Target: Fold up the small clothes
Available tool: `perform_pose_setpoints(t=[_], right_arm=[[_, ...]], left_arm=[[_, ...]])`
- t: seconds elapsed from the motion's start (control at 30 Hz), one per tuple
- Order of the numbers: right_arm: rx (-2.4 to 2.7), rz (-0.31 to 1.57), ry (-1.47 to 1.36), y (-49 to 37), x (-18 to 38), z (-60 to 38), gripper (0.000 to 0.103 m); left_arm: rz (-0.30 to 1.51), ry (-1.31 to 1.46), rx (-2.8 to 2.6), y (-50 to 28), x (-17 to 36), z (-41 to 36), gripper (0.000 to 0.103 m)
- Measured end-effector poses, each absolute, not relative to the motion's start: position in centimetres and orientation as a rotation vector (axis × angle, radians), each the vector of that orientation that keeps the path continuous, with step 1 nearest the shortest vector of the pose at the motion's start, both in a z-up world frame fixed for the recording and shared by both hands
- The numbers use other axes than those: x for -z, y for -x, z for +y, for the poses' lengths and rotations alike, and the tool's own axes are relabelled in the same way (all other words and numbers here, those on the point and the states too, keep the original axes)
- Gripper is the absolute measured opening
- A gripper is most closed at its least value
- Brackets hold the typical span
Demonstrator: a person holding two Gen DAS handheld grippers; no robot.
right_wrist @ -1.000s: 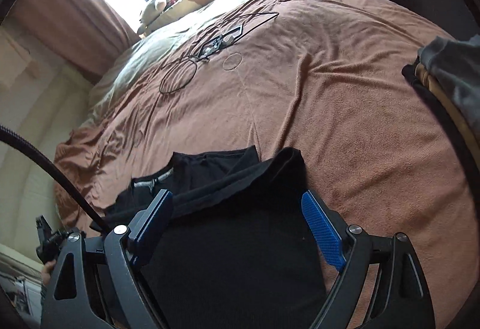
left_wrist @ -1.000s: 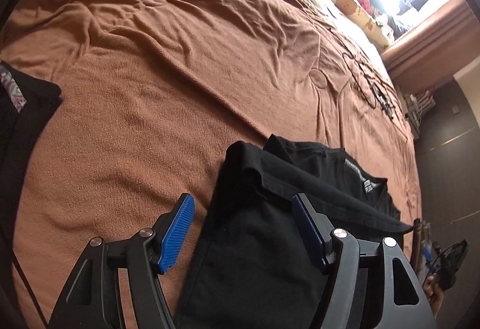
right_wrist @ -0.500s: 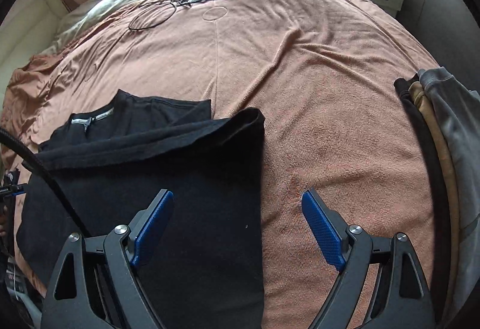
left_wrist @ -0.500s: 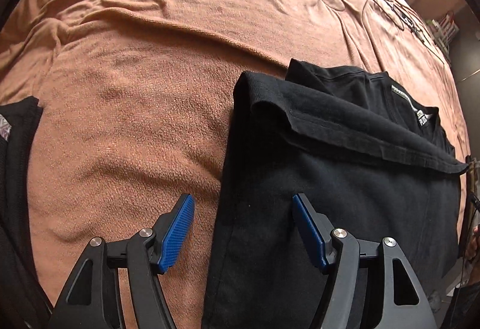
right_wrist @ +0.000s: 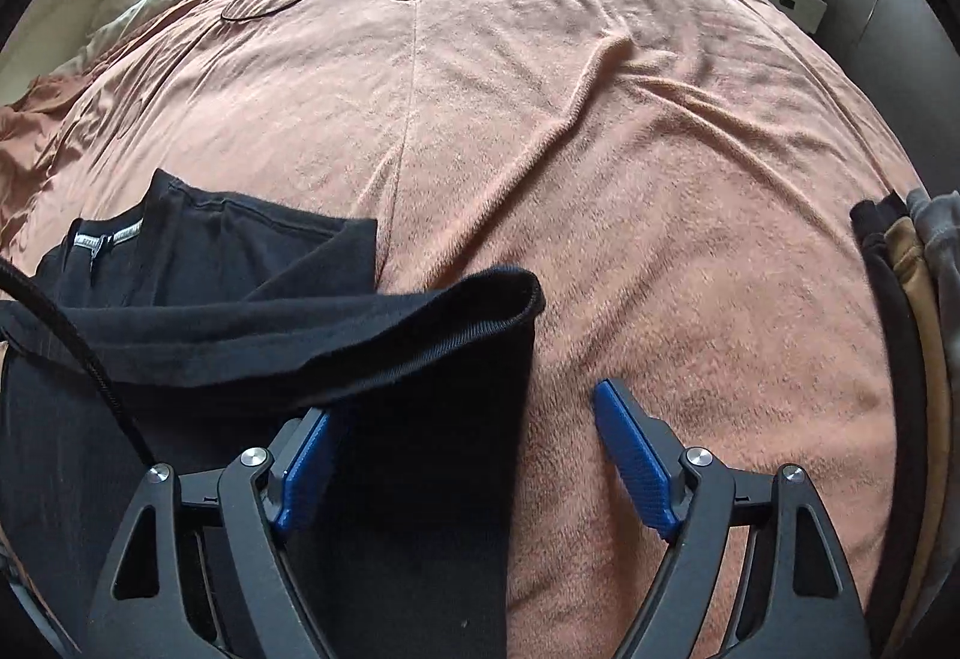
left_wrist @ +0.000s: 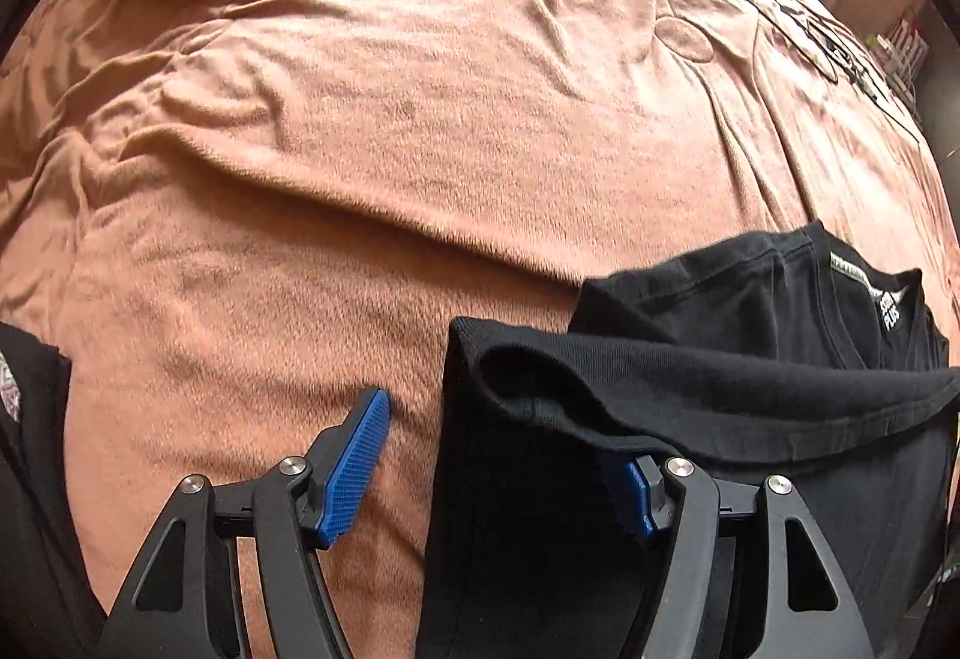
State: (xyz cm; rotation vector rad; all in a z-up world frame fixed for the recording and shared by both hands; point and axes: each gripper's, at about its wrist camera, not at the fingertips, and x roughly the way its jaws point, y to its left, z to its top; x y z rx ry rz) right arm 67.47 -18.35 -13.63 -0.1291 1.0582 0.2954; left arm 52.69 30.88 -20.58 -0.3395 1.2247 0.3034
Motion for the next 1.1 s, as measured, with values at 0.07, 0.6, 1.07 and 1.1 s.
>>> perform_pose_setpoints(t=[0.07, 0.6, 1.07, 1.1], right_arm=[[-0.299, 1.05, 0.118, -68.4, 13.9, -18.3, 0.073], [-0.373, 0.986, -0.038, -71.1, 14.7, -20.2, 0.019], [-0.369, 0.848, -0.08, -67.7, 9.9, -22.2, 0.002], [-0.37, 0.839, -0.081, -67.3, 9.5, -22.3, 0.002]], left_arm=[[1.206, 0.355, -0.308, -53.3, 20.5, 31.3, 0.068], [1.079, 0.538, -0.29, -54.4, 20.7, 33.6, 0.029], [0.959, 0.511, -0.298, -52.1, 15.5, 33.5, 0.003], [0.948, 0.507, -0.297, -51.9, 14.8, 33.5, 0.003]])
